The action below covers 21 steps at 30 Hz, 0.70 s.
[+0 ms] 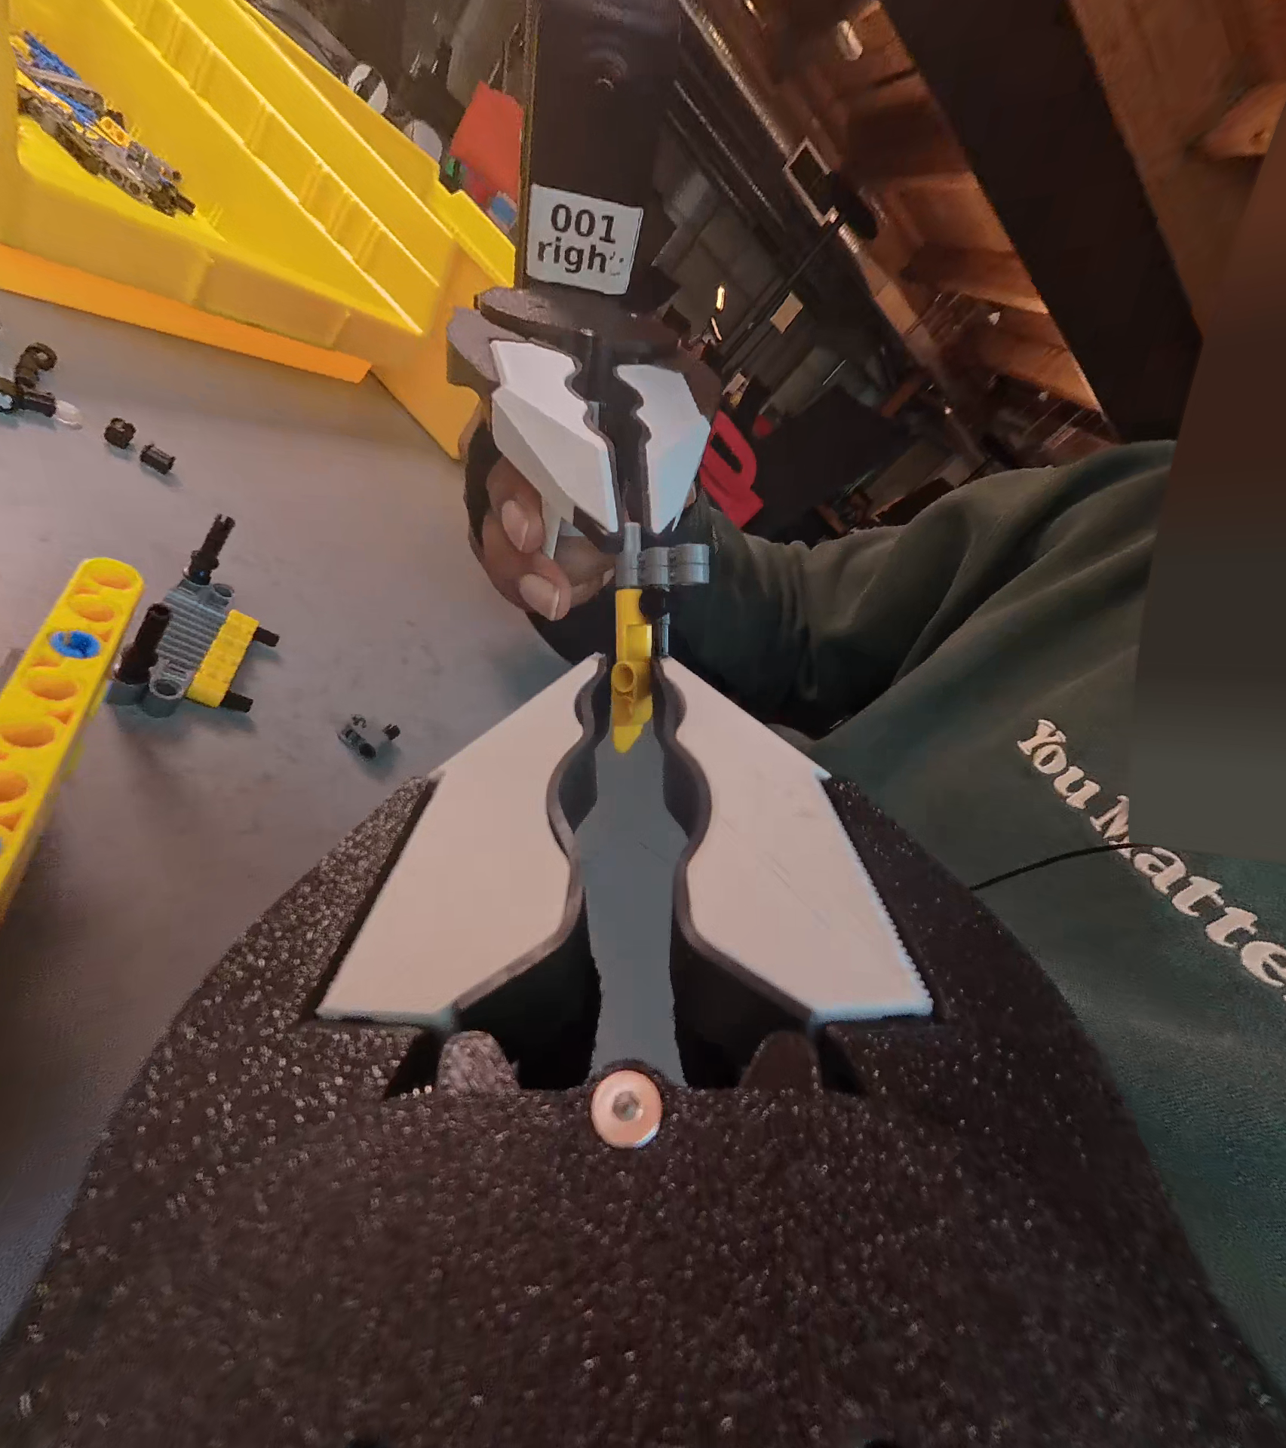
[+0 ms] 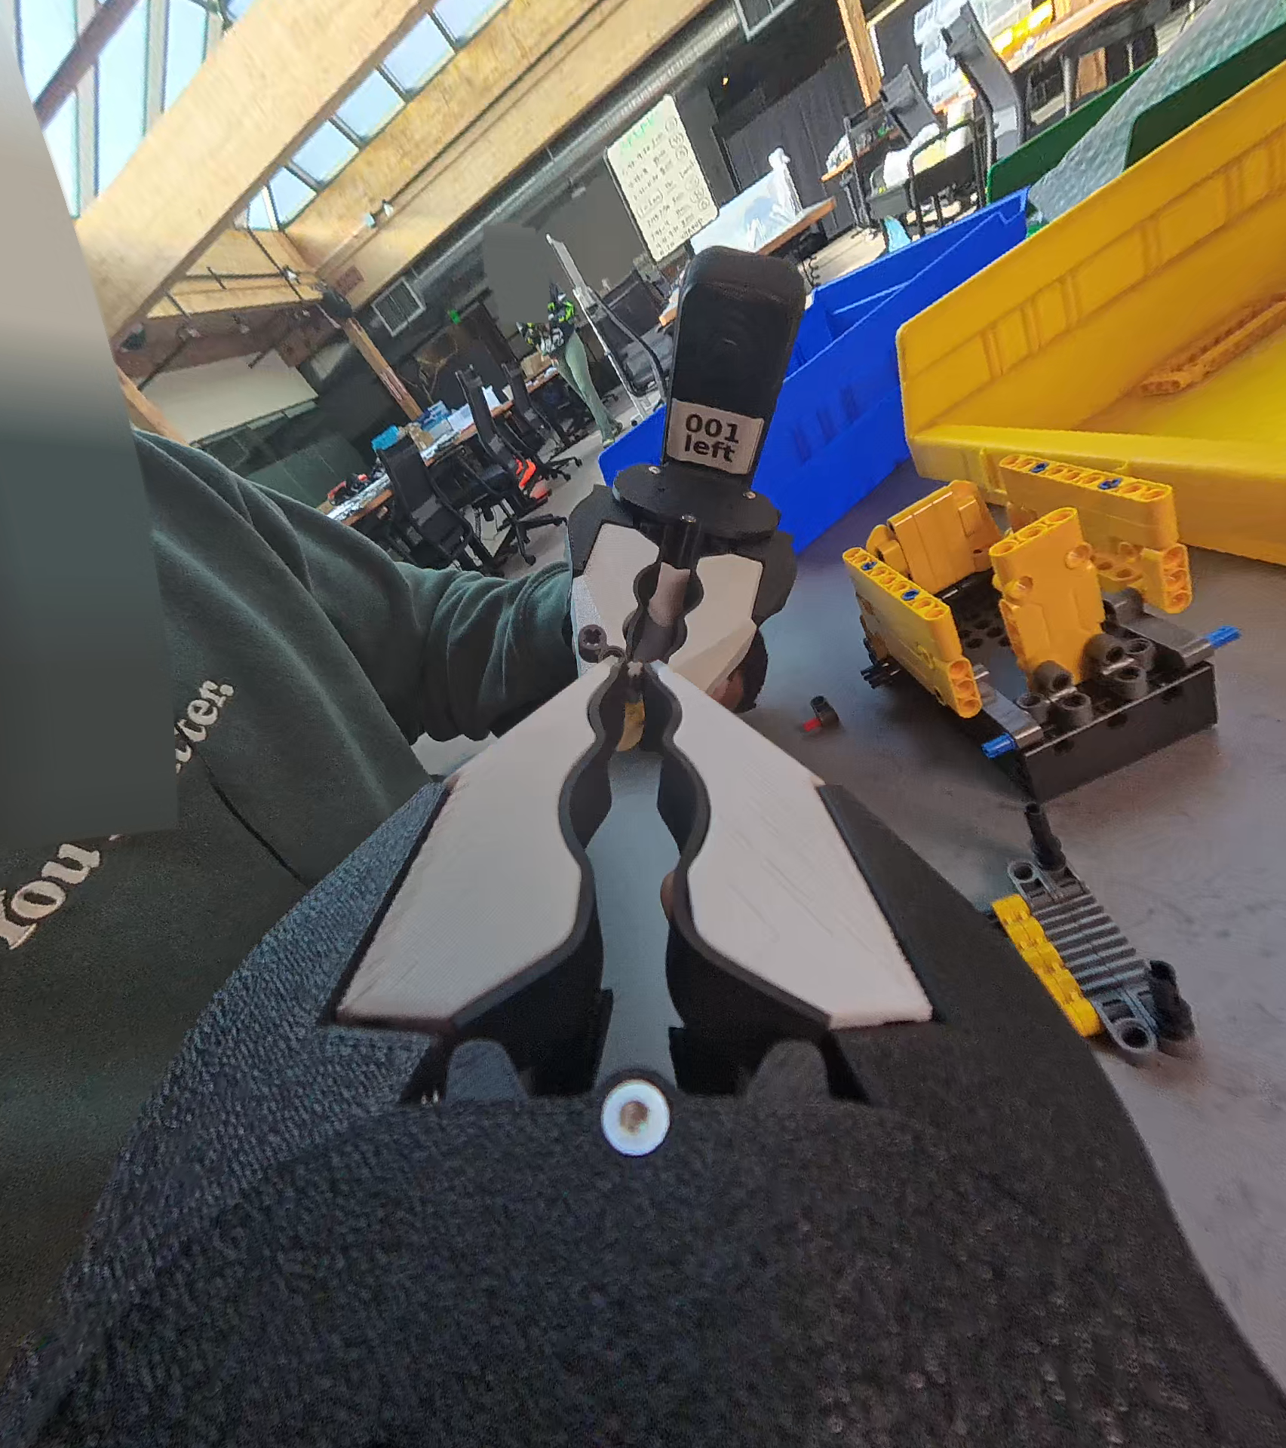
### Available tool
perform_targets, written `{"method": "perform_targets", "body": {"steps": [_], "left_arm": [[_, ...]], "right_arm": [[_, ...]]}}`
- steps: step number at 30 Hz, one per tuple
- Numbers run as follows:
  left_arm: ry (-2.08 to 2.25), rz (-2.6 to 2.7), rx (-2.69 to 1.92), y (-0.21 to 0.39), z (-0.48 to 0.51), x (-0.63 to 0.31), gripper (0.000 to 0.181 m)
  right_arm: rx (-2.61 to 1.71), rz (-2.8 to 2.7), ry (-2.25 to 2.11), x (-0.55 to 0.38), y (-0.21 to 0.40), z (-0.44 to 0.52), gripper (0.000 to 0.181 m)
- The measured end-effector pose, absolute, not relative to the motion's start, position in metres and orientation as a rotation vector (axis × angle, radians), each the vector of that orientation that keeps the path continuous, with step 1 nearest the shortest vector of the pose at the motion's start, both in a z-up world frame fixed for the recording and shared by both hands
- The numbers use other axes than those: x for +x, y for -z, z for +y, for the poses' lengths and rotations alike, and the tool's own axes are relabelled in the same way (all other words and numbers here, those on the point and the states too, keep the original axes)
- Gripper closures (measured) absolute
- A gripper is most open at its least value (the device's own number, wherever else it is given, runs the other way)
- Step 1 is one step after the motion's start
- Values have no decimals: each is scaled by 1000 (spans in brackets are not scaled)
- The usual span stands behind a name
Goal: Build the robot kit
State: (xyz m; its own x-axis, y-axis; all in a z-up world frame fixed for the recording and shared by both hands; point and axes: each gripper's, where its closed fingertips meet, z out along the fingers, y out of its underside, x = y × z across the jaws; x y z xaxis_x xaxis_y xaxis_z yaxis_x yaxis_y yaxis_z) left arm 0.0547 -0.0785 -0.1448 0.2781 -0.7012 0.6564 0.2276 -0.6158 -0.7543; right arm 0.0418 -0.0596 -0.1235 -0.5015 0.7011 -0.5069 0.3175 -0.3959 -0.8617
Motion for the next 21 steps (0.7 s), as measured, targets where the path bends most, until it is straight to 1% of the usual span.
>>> {"method": "perform_targets", "body": {"steps": [5,10,13,21], "left_arm": [[1556,345,-1696,138,-76,47,174],[1591,415,-1775,148,-87,53,174],[1622,432,-1820,155,-91,58,175],[1699,499,-1871,163,-102,69,174]], "right_arm": [[-1354,-1572,-1948,46,124,-58,178],[-1222,-1795,-1702,51,142,-71,172],[-1128,-1871,-1525,51,153,-75,175],[-971,-2023,-1504,66,155,-85,171]]}}
